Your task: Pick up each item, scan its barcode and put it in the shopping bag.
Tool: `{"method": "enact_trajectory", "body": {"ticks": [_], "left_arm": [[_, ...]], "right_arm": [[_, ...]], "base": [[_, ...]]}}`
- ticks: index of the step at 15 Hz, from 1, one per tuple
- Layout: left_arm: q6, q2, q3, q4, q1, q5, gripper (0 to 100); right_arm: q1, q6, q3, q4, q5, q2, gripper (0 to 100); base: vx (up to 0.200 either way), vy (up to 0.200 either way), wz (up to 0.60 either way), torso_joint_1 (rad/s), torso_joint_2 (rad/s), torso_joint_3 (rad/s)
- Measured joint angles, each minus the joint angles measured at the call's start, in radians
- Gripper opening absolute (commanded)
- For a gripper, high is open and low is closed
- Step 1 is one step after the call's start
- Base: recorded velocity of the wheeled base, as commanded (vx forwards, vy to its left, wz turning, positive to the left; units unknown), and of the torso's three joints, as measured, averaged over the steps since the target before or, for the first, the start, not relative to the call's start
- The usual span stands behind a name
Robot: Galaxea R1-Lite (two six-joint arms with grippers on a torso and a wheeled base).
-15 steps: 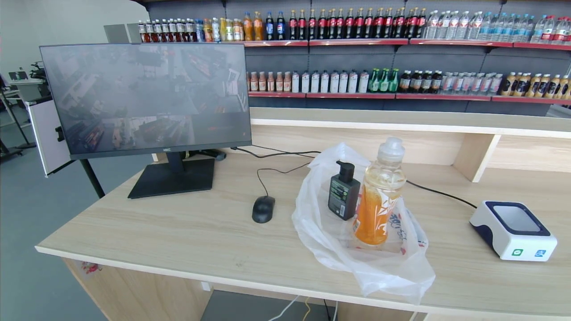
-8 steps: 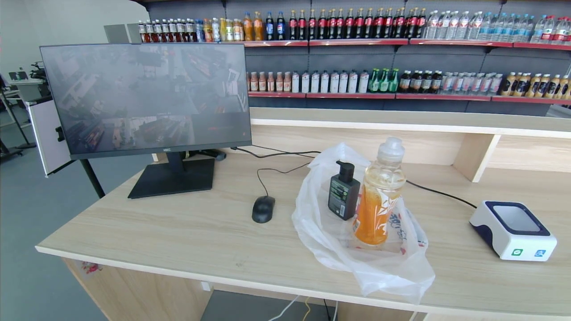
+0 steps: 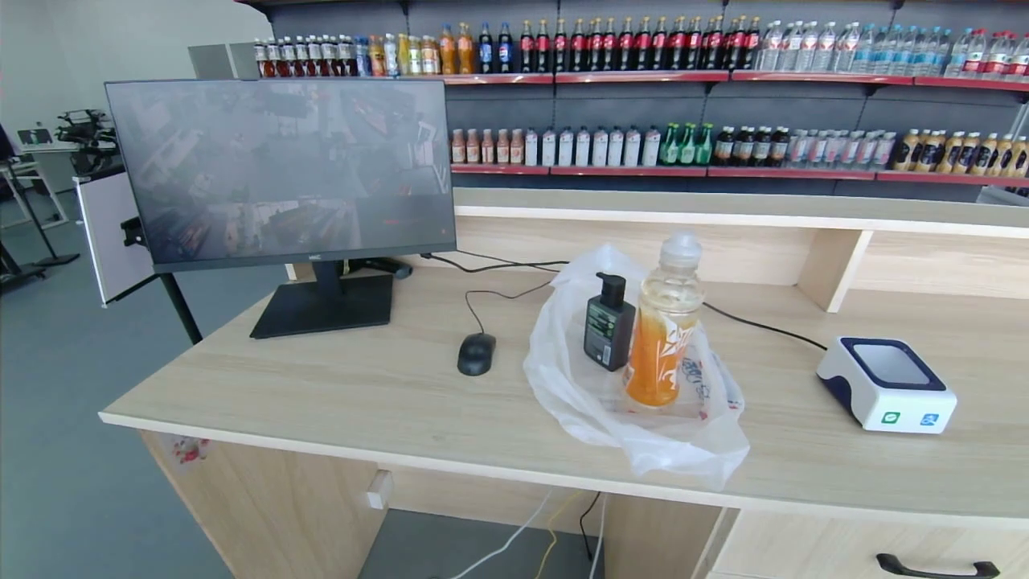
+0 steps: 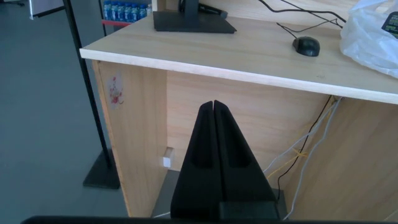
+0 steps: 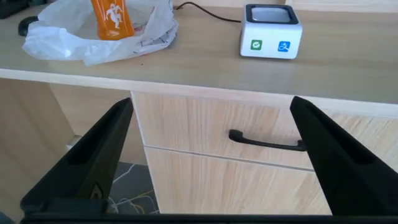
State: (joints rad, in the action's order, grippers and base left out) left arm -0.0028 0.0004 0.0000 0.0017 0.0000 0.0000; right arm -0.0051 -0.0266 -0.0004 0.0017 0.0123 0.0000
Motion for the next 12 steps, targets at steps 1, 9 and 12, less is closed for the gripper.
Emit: {"method": "enact_trajectory", "body": {"ticks": [1,9,12], "left_arm": [[0.000,0.000,0.000,-0.001,0.000,0.000,0],[0.004,0.000,0.000,0.000,0.000,0.000,0],[0.004,0.000,0.000,0.000,-0.002,0.000,0]], "right_arm": [[0.000,0.000,0.000,0.000,-0.001,0.000,100],[0.001,0.001,0.000,0.000,0.001,0.000,100],[0.000,0.001,0.000,0.000,0.000,0.000,100]], "base": [[-0.200,0.000,0.00,0.002,0.00,0.002],[-0.100,0.000,-0.22,0.002,0.00,-0.001],[0.000,0.000,-0.20,0.002,0.00,0.001]]}}
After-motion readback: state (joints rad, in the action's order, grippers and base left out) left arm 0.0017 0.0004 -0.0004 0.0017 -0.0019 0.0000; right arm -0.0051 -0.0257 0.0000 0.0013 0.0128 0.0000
